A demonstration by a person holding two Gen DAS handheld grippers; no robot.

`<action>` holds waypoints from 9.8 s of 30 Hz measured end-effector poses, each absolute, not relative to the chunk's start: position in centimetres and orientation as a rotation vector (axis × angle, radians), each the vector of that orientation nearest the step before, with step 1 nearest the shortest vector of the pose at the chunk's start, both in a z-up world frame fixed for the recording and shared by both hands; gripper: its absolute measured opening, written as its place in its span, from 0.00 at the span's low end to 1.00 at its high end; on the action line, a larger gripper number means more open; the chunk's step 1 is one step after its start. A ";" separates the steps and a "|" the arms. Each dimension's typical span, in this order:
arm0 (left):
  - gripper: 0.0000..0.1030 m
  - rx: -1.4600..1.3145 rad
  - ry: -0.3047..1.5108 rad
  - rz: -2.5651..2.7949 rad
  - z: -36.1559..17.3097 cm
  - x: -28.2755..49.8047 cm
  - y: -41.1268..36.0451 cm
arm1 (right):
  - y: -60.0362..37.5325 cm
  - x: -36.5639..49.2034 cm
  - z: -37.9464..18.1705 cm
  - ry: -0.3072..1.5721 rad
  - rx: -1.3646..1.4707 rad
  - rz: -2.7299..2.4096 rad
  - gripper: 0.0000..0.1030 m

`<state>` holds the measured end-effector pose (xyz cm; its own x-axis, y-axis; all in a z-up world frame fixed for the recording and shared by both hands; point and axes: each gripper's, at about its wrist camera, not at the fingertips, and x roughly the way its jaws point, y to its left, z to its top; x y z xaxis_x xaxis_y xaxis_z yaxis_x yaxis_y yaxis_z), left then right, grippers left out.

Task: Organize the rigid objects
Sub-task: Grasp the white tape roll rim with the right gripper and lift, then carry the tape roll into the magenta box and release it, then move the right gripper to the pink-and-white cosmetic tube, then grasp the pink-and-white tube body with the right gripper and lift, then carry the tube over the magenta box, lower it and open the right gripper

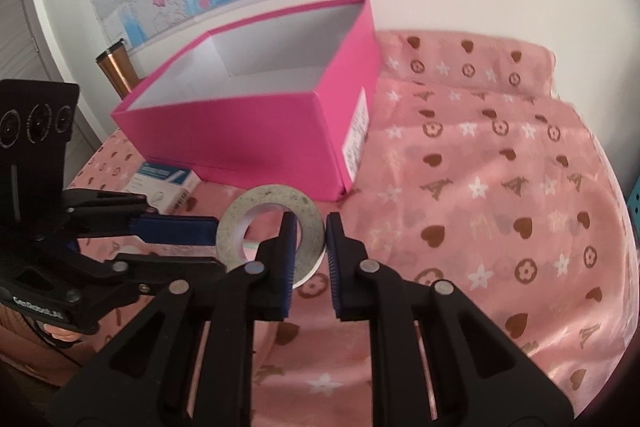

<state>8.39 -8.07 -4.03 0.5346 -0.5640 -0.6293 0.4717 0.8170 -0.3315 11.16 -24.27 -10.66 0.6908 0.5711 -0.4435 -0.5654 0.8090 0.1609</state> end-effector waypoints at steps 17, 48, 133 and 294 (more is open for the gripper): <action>0.32 -0.120 0.691 -0.566 0.1 8.0 -6.2 | -22.5 10.4 -6.0 0.389 -0.066 0.666 0.16; 0.32 -0.141 0.775 -0.452 0.6 16.2 -3.7 | -18.1 18.9 -3.1 0.463 -0.140 0.631 0.16; 0.47 -0.196 0.847 -0.295 -7.1 2.6 0.3 | -20.7 11.7 -15.1 0.686 0.097 0.782 0.38; 0.47 -0.022 0.587 -0.202 1.8 10.2 0.3 | -20.4 15.3 -3.9 0.425 -0.016 0.708 0.39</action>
<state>10.15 0.28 1.80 0.8134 -0.1953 -0.5479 0.1830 0.9800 -0.0776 15.26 -20.39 -3.89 0.6780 0.6267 -0.3841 -0.6332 0.7634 0.1278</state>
